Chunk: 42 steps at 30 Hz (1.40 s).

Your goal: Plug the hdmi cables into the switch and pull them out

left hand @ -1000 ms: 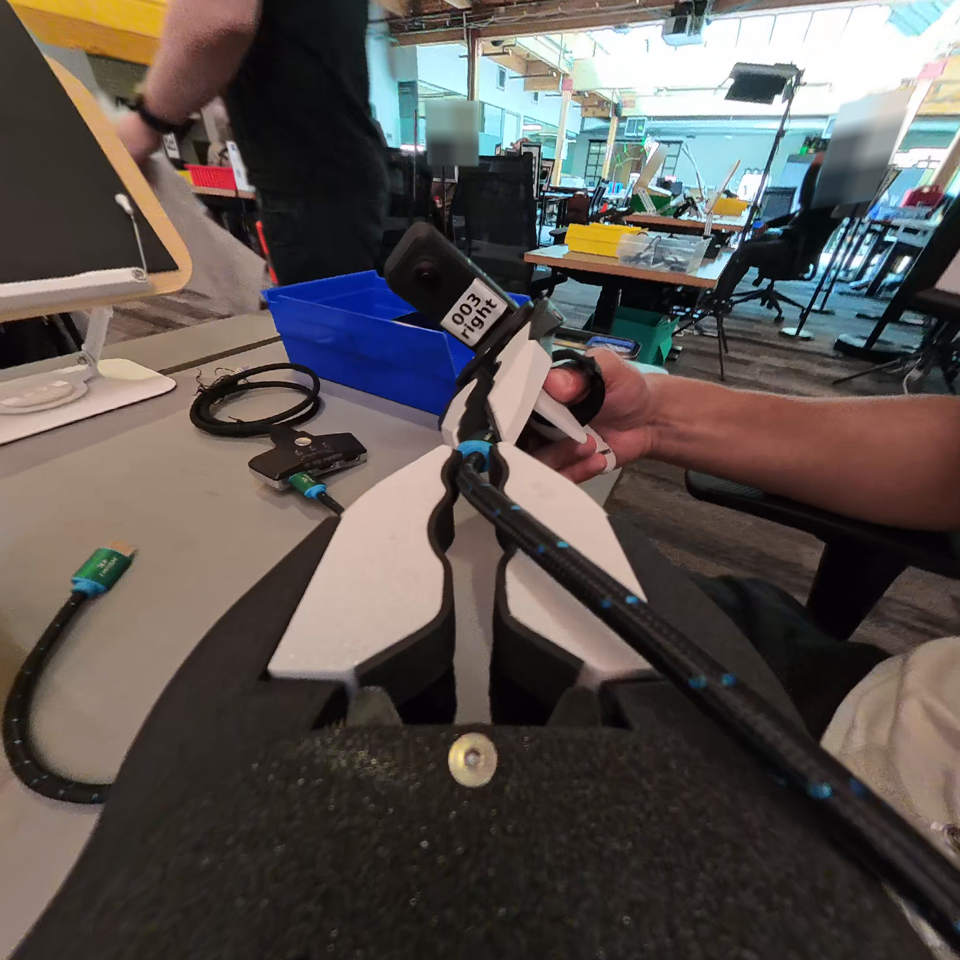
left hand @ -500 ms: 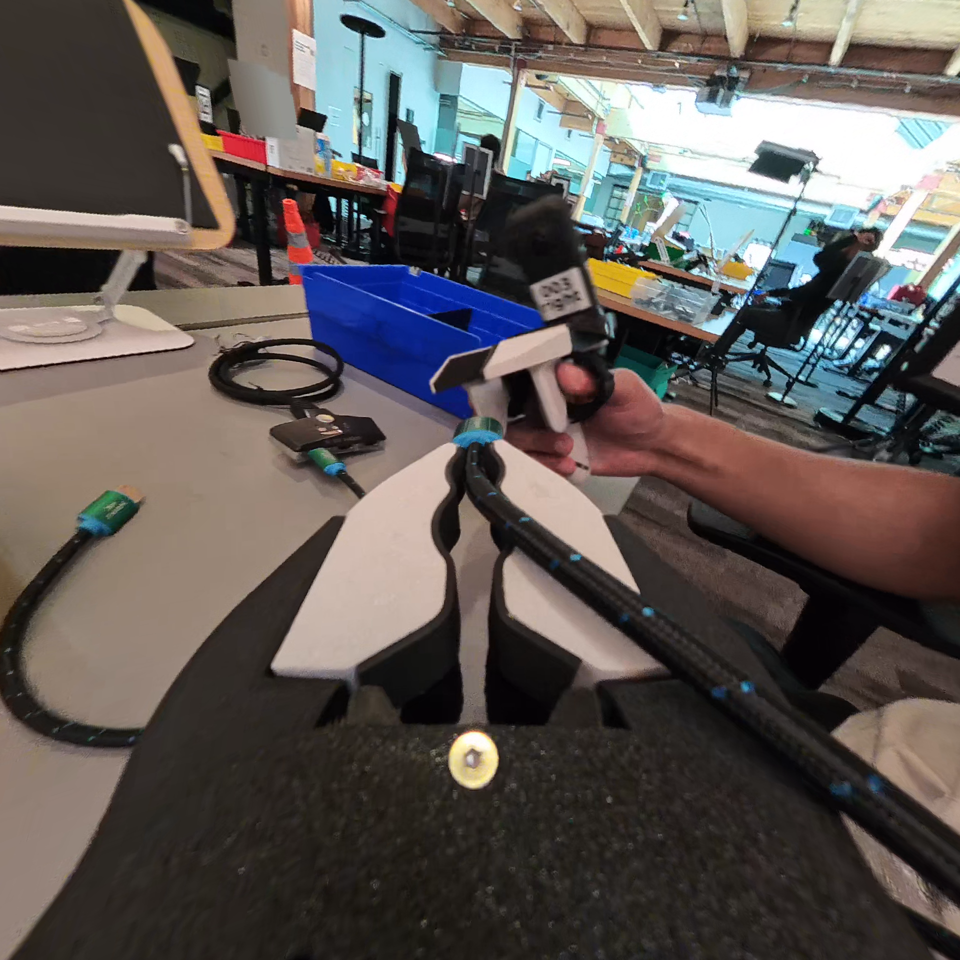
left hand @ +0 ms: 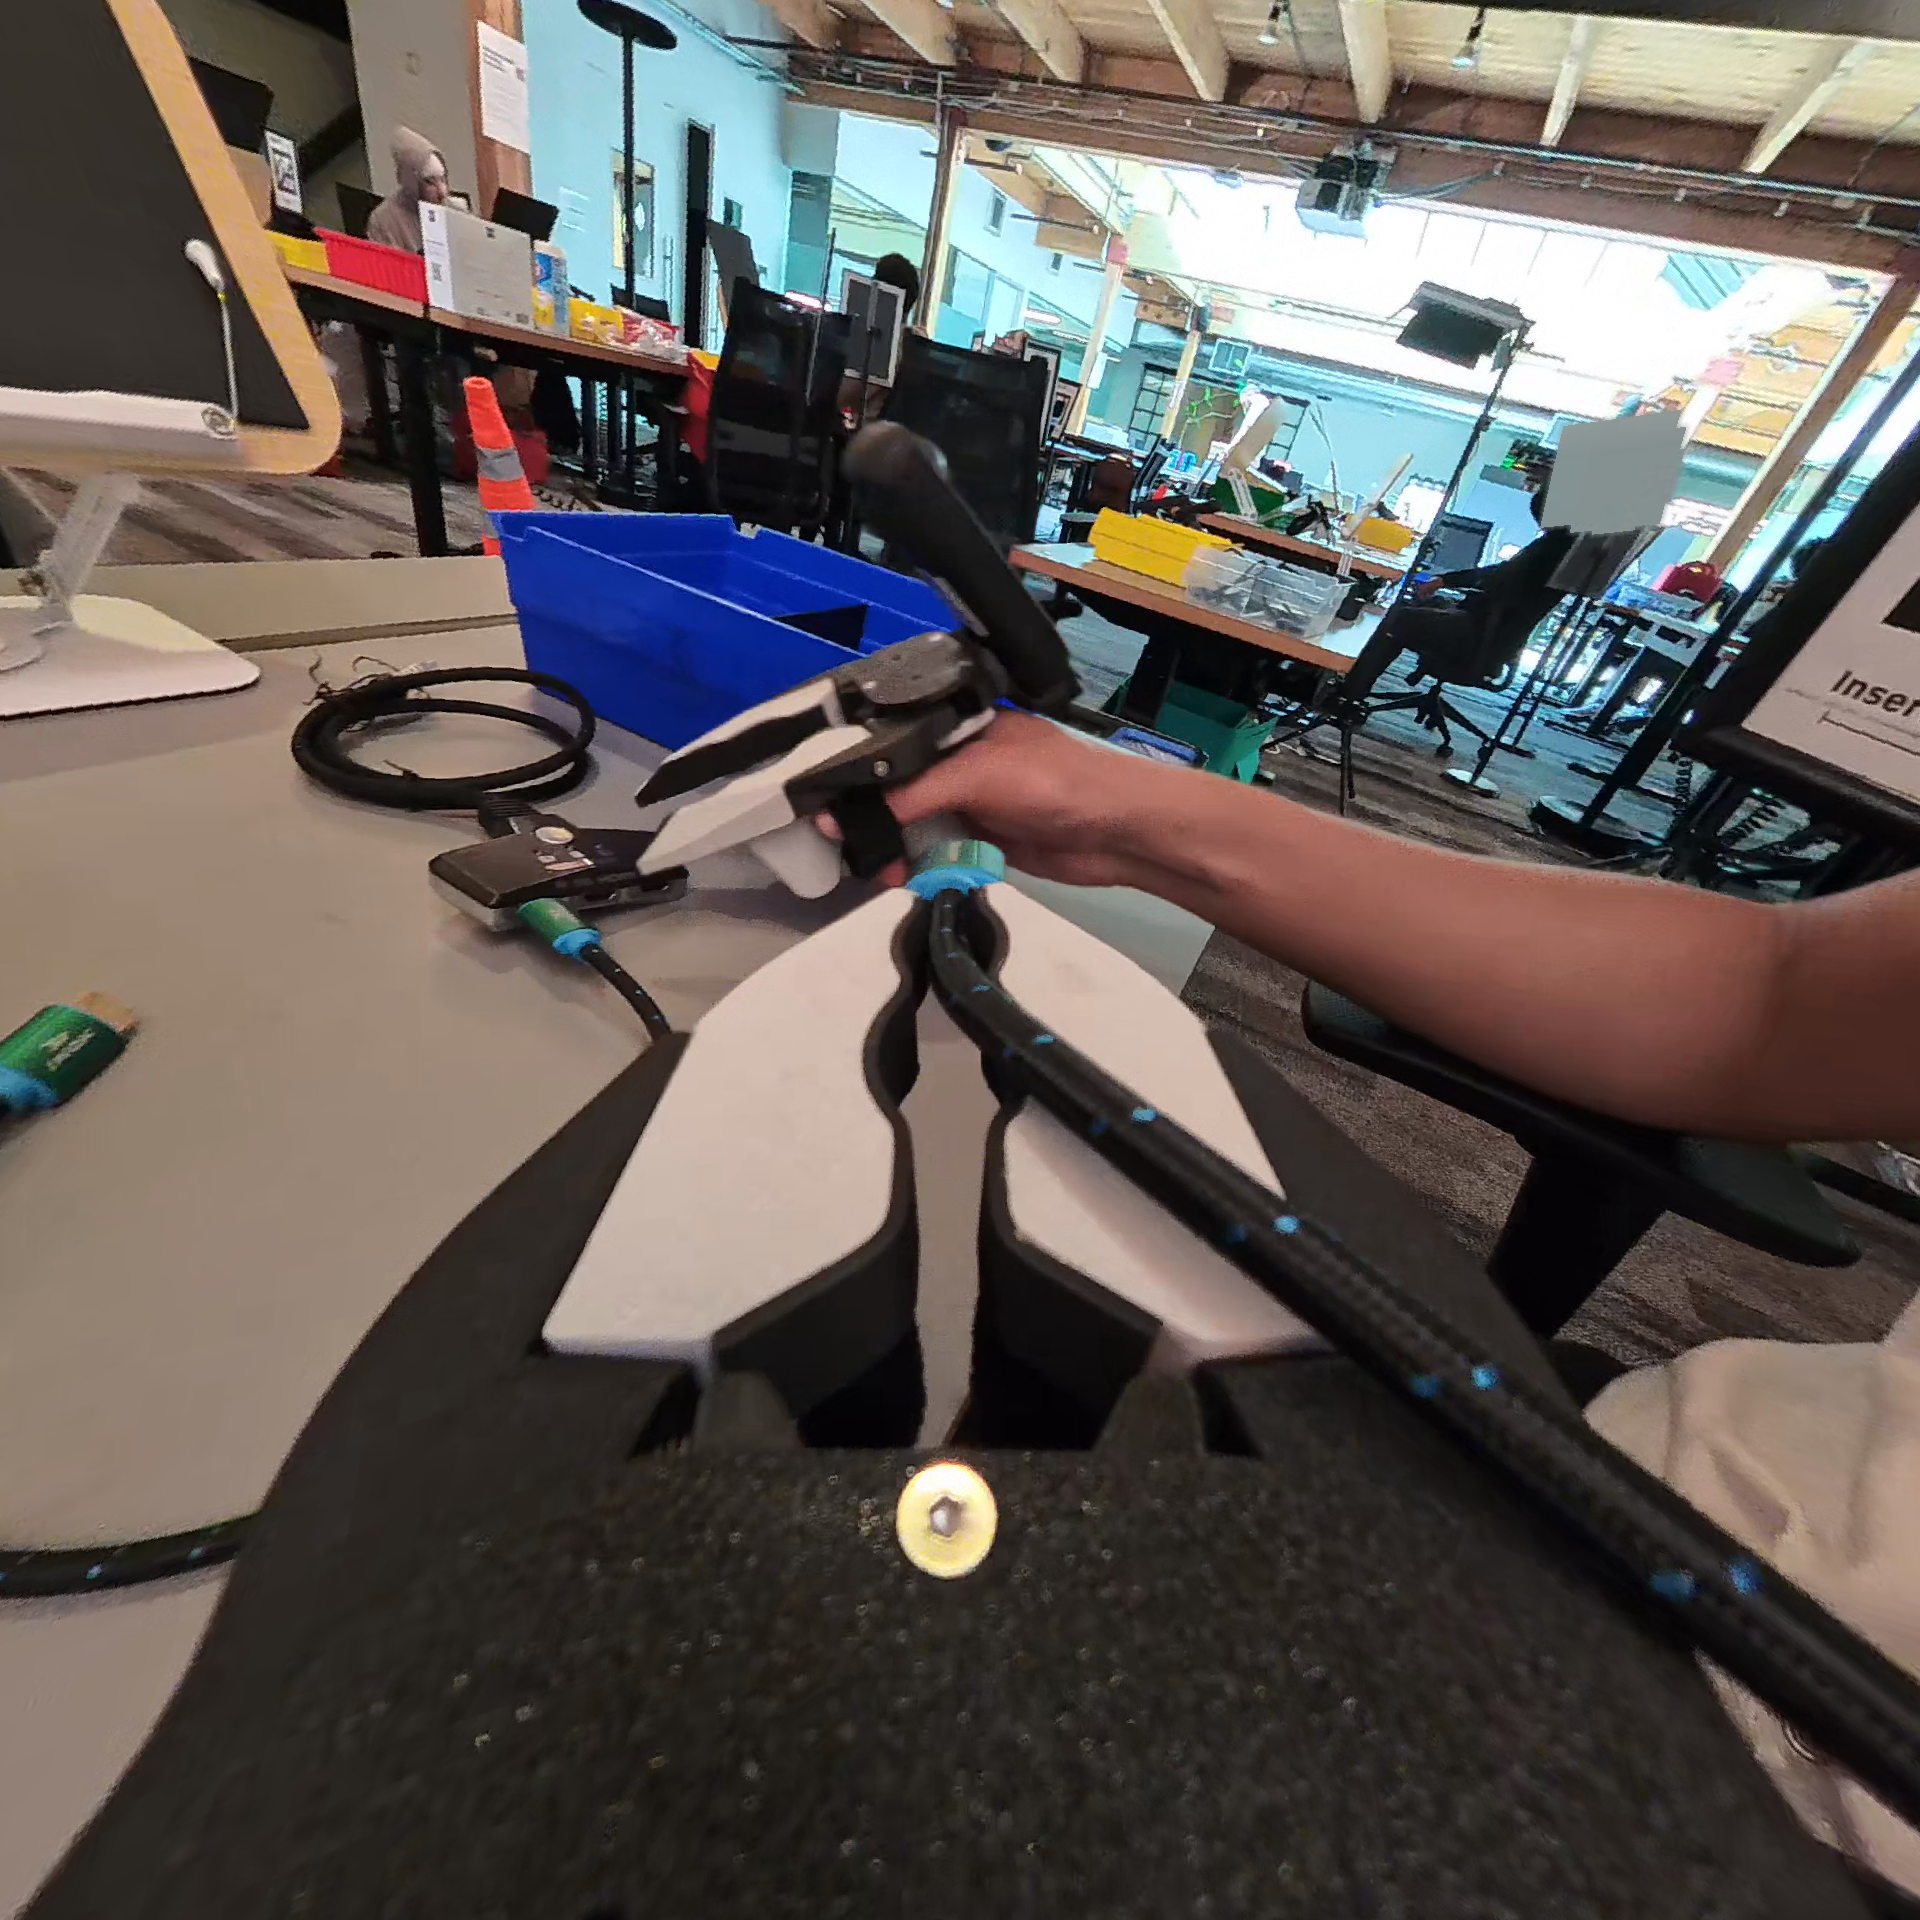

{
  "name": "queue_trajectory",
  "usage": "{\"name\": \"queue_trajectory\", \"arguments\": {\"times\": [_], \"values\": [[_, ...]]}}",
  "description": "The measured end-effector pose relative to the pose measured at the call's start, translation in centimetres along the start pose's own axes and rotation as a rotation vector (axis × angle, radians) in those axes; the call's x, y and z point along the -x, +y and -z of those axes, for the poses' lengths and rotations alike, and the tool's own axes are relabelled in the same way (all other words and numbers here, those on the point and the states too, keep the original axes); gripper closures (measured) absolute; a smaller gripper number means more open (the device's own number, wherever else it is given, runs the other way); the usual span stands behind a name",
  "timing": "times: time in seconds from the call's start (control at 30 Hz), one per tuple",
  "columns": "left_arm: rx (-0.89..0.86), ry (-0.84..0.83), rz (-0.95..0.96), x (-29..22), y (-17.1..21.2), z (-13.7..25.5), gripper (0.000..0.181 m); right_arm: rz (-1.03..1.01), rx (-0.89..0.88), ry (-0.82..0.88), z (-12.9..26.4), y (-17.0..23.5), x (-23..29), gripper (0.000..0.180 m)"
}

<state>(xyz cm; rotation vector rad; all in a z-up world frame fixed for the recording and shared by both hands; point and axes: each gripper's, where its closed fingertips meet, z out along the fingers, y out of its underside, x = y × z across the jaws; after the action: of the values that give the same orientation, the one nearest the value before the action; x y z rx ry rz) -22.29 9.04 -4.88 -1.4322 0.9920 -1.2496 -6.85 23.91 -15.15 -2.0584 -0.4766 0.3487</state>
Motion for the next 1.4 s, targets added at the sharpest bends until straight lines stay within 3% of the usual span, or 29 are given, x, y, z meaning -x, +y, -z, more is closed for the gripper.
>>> {"name": "queue_trajectory", "arguments": {"times": [0.03,0.13,0.27,0.37,0.57,0.63,0.7,0.83,0.93,1.13,1.4], "values": [[-0.002,0.014,-0.006,-0.2,-0.1,0.0,0.174,0.014,0.022,0.007,-0.4,0.0,-0.2,0.106],[-0.040,0.133,0.007,-1.8,-0.7,0.4,0.174,0.068,0.021,0.014,-2.0,-0.3,-0.7,0.094],[-0.072,0.237,0.048,-2.8,-1.3,1.4,0.174,-0.022,0.205,0.040,-3.5,2.5,-2.3,0.094],[-0.059,0.239,0.039,-2.6,-1.1,1.7,0.174,0.003,0.213,0.039,-2.8,2.8,-1.8,0.113],[-0.048,0.205,0.032,-1.8,-1.0,1.6,0.174,0.033,0.213,-0.125,-2.9,2.7,4.6,0.112],[-0.040,0.160,0.021,-1.0,-0.9,1.6,0.174,0.131,0.214,-0.077,-2.5,2.8,4.7,0.114],[-0.005,0.065,-0.006,0.5,-0.3,1.5,0.174,0.230,0.214,0.001,-2.2,3.0,3.8,0.129],[0.080,-0.113,-0.080,3.4,1.2,1.2,0.174,0.226,0.212,-0.071,-2.7,2.9,3.6,0.124],[0.105,-0.177,-0.109,3.8,1.7,0.8,0.174,0.169,0.228,-0.214,-3.2,2.8,4.4,0.128],[0.138,-0.338,-0.203,4.6,2.0,-0.5,0.174,0.063,0.221,-0.228,-3.6,2.2,4.6,0.130],[0.153,-0.547,-0.491,4.7,-0.1,-3.1,0.174,-0.297,0.005,-0.270,-0.8,-4.2,5.9,0.130]]}}
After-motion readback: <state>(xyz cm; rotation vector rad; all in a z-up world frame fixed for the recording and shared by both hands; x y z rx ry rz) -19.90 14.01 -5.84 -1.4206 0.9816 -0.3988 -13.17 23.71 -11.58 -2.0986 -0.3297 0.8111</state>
